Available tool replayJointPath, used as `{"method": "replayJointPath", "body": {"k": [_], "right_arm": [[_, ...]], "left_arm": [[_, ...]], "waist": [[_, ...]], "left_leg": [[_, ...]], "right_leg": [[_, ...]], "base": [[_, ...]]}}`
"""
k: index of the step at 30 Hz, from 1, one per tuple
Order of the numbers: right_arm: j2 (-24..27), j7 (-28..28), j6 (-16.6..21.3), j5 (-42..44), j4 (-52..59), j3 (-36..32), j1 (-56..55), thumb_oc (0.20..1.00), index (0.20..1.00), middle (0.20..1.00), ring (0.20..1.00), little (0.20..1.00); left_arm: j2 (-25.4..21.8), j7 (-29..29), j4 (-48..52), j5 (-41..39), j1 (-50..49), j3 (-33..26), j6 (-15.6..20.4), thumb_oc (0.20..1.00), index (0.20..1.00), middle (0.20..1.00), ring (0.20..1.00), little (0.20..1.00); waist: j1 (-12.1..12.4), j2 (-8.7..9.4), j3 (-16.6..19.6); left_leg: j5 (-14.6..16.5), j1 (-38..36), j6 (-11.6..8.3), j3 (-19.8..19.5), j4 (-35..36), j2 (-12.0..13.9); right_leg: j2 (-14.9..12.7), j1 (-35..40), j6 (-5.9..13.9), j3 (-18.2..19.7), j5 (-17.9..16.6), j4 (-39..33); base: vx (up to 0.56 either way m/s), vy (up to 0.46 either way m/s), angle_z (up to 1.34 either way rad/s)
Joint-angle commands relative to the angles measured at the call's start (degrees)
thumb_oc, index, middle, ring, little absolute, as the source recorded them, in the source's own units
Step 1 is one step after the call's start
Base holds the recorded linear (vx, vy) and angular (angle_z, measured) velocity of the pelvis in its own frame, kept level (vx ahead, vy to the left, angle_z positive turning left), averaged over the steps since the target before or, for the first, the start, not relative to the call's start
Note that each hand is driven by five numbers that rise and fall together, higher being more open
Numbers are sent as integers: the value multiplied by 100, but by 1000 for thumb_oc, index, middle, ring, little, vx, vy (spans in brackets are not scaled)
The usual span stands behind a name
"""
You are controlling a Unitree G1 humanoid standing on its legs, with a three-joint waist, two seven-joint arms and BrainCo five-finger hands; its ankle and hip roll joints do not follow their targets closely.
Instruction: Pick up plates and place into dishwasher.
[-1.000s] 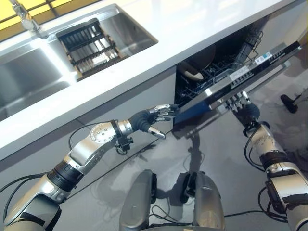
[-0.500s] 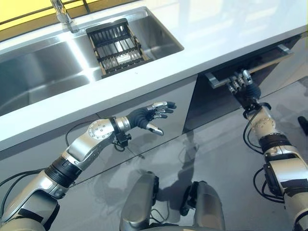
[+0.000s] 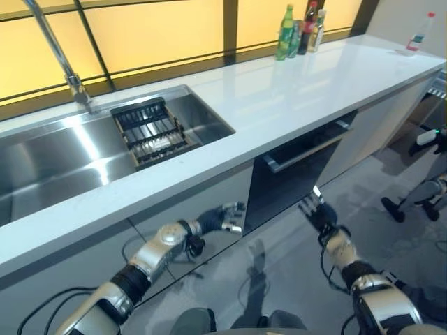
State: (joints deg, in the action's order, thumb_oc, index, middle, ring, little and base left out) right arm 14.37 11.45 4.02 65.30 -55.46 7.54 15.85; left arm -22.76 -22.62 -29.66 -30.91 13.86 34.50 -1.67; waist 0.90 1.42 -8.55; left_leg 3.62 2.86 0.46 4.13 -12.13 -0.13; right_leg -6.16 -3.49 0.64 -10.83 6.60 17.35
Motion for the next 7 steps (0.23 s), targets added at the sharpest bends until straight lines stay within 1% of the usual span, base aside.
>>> {"method": "replayJointPath", "body": {"k": [1, 2, 3, 5, 7], "right_arm": [[-177, 371, -160, -289, 353, 246, -112, 1000, 1000, 1000, 1000, 1000], [-216, 381, -221, -311, 383, 292, -196, 1000, 1000, 1000, 1000, 1000], [-361, 311, -386, -379, 554, 419, -481, 1000, 1000, 1000, 1000, 1000], [-502, 222, -621, -452, 741, 521, -798, 1000, 1000, 1000, 1000, 1000], [-671, 2, -917, -388, 881, 550, -1047, 1000, 1000, 1000, 1000, 1000]], "left_arm": [[285, -183, -79, -48, -276, -160, 611, 1000, 1000, 1000, 1000, 1000], [333, -194, -187, -28, -330, -186, 672, 1000, 1000, 1000, 1000, 1000], [486, -271, -581, 102, -476, -342, 854, 1000, 1000, 1000, 1000, 1000], [682, -191, -1023, 95, -607, -571, 962, 1000, 1000, 1000, 1000, 1000], [870, -72, -1424, 151, -669, -850, 976, 1000, 1000, 1000, 1000, 1000]], "waist": [[-61, -138, 54], [-74, -141, 81], [-135, -136, 148], [-213, -139, 228], [-288, -138, 284]], "left_leg": [[-195, -519, -3, 182, 926, 58], [-230, -544, -10, 196, 1007, 62], [-282, -605, -5, 279, 1205, 80], [-360, -675, -21, 338, 1422, 99], [-394, -723, -31, 373, 1538, 97]], "right_leg": [[177, 493, 269, 417, -811, -1388], [185, 505, 278, 428, -847, -1454], [205, 517, 296, 448, -896, -1596], [244, 546, 305, 450, -957, -1761], [279, 585, 299, 465, -986, -1894]], "base": [[-5, 7, -21], [-1, 13, -20], [9, 14, -19], [20, 9, -13], [23, 7, -15]]}}
